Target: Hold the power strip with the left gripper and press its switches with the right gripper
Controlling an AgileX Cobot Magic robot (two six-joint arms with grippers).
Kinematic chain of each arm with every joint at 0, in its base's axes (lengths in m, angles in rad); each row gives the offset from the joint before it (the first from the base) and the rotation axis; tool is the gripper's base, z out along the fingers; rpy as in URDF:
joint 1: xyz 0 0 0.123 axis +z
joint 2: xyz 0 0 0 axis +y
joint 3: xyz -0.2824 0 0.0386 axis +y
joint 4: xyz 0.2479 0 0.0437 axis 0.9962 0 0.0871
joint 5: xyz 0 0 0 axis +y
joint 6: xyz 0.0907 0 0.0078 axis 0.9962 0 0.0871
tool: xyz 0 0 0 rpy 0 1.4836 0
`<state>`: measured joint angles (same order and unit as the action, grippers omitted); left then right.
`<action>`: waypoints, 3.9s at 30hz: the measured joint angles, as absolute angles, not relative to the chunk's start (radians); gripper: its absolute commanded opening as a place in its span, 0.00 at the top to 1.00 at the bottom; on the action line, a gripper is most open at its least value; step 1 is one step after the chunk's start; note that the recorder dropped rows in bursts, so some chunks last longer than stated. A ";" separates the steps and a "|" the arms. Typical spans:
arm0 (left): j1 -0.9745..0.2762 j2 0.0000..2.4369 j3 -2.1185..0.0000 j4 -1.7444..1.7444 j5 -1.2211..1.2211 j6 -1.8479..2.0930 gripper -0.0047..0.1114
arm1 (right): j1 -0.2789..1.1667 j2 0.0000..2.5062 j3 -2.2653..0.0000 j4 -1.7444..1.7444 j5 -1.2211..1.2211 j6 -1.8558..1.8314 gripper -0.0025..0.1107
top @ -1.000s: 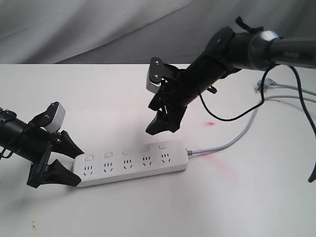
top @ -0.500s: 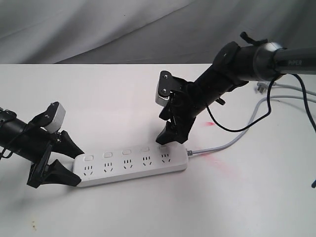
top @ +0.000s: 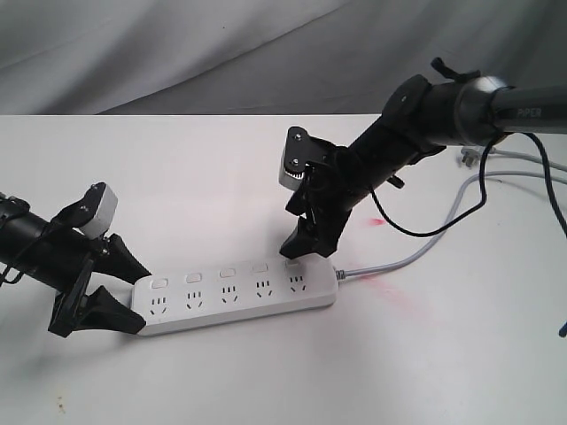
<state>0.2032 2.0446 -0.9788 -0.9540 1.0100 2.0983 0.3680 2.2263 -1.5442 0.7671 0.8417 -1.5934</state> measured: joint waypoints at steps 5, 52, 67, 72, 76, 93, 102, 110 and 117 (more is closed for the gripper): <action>0.203 2.045 -0.979 -0.954 1.010 2.098 0.48 | 0.368 2.243 -1.544 0.785 0.860 -1.590 0.34; 0.199 2.045 -0.979 -0.959 1.006 2.098 0.48 | 0.349 2.256 -1.548 0.706 0.855 -1.462 0.34; 0.199 2.045 -0.979 -0.959 1.006 2.098 0.48 | 0.359 2.180 -1.528 0.775 0.829 -1.551 0.34; 0.199 2.045 -0.979 -0.959 1.006 2.098 0.48 | 0.359 2.063 -1.528 0.788 0.806 -1.539 0.34; 0.199 2.045 -0.979 -0.959 1.006 2.098 0.48 | 0.359 1.980 -1.528 0.792 0.798 -1.474 0.34; 0.199 2.045 -0.979 -0.959 1.006 2.098 0.48 | 0.359 1.571 -1.528 0.773 0.859 -1.099 0.69; 0.199 2.045 -0.979 -0.959 1.006 2.098 0.48 | 0.359 1.416 -1.528 0.815 1.121 -1.007 0.78; 0.199 2.045 -0.979 -0.959 1.004 2.098 0.48 | 0.359 1.328 -1.528 1.005 1.211 -0.835 0.83; 0.199 2.045 -0.979 -0.959 1.004 2.098 0.48 | 0.359 1.222 -1.528 0.928 1.129 -0.682 0.98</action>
<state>0.1993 2.0446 -0.9788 -0.9594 1.0044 2.0983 0.3593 1.2224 -1.5279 0.9282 1.1295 -0.6820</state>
